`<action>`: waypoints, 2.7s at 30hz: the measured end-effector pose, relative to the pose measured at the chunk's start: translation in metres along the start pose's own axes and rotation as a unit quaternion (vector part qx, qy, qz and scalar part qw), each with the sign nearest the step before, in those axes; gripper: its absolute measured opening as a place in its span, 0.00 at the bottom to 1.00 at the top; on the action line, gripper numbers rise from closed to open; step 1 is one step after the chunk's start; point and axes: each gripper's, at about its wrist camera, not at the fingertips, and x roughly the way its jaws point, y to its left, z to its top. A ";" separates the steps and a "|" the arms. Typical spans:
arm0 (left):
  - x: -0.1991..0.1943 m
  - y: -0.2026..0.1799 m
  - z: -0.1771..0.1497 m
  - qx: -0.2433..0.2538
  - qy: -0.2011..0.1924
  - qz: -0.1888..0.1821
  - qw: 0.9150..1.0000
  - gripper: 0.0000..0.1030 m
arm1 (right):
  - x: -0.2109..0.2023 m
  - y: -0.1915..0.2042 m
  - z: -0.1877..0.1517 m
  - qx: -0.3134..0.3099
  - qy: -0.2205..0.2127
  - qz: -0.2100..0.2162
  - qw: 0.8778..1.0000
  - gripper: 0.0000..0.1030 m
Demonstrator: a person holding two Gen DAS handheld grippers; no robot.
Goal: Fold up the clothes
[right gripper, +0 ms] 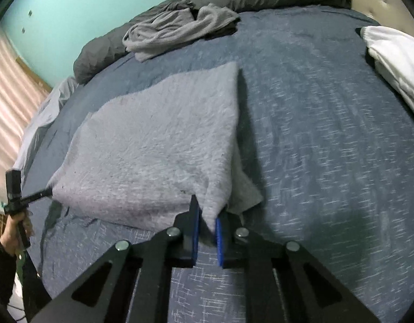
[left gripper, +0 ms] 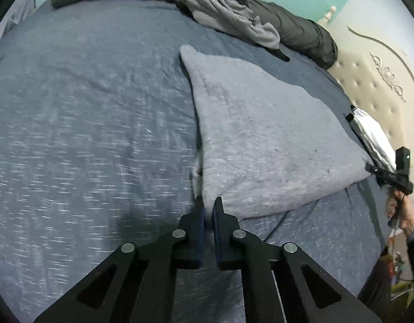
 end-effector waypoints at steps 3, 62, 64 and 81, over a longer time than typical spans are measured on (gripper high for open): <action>0.009 -0.001 -0.007 -0.001 0.011 -0.004 1.000 0.05 | 0.001 -0.005 -0.002 0.006 0.004 0.000 1.000 0.09; 0.016 -0.020 -0.004 -0.054 -0.115 -0.044 0.991 0.31 | 0.136 0.222 -0.050 -0.103 0.075 -0.095 0.987 0.04; 0.014 -0.020 -0.003 -0.056 -0.119 -0.047 0.990 0.32 | 0.133 0.222 -0.048 -0.103 0.076 -0.092 0.988 0.04; 0.007 -0.011 -0.003 -0.078 -0.128 -0.065 0.987 0.34 | 0.167 0.227 0.024 -0.078 0.057 -0.138 0.986 0.03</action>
